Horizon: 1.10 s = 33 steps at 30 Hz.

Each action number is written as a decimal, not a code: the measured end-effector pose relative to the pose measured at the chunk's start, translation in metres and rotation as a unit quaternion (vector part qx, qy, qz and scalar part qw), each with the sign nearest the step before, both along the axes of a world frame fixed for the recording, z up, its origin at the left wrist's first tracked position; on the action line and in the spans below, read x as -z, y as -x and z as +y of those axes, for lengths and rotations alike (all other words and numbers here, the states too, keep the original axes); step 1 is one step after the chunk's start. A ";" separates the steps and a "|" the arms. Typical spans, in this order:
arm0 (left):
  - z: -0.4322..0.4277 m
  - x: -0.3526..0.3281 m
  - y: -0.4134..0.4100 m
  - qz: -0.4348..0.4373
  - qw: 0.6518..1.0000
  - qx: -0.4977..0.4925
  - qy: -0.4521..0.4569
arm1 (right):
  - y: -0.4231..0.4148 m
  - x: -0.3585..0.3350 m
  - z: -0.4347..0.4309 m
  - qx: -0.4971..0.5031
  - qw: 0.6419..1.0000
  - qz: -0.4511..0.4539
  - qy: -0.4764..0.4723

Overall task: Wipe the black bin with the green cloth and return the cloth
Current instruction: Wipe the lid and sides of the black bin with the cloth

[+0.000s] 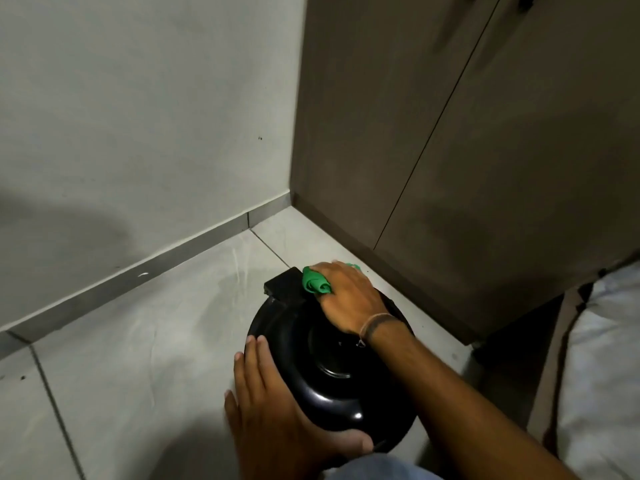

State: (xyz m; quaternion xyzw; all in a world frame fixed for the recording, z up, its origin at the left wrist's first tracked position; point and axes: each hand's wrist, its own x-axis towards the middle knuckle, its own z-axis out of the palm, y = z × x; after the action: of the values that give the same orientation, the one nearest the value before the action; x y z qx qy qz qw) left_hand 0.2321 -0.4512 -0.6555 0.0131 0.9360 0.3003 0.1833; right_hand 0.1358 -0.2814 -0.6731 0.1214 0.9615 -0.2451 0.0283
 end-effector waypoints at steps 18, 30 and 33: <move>0.000 0.058 0.010 0.005 0.996 -0.013 -0.086 | -0.071 0.011 -0.015 -0.091 0.987 0.024 -0.133; 0.003 0.061 0.008 0.041 0.994 -0.054 -0.085 | -0.053 0.009 -0.051 -0.152 0.971 0.009 -0.187; 0.005 0.062 0.005 0.061 0.996 -0.040 -0.052 | -0.014 0.001 -0.064 -0.142 0.966 -0.014 -0.214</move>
State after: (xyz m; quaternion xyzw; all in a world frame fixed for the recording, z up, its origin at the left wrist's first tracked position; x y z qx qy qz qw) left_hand 0.2271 -0.4461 -0.7172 0.0036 0.9283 0.3541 0.1131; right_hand 0.1501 -0.3449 -0.6742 -0.0098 0.9984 -0.0250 0.0492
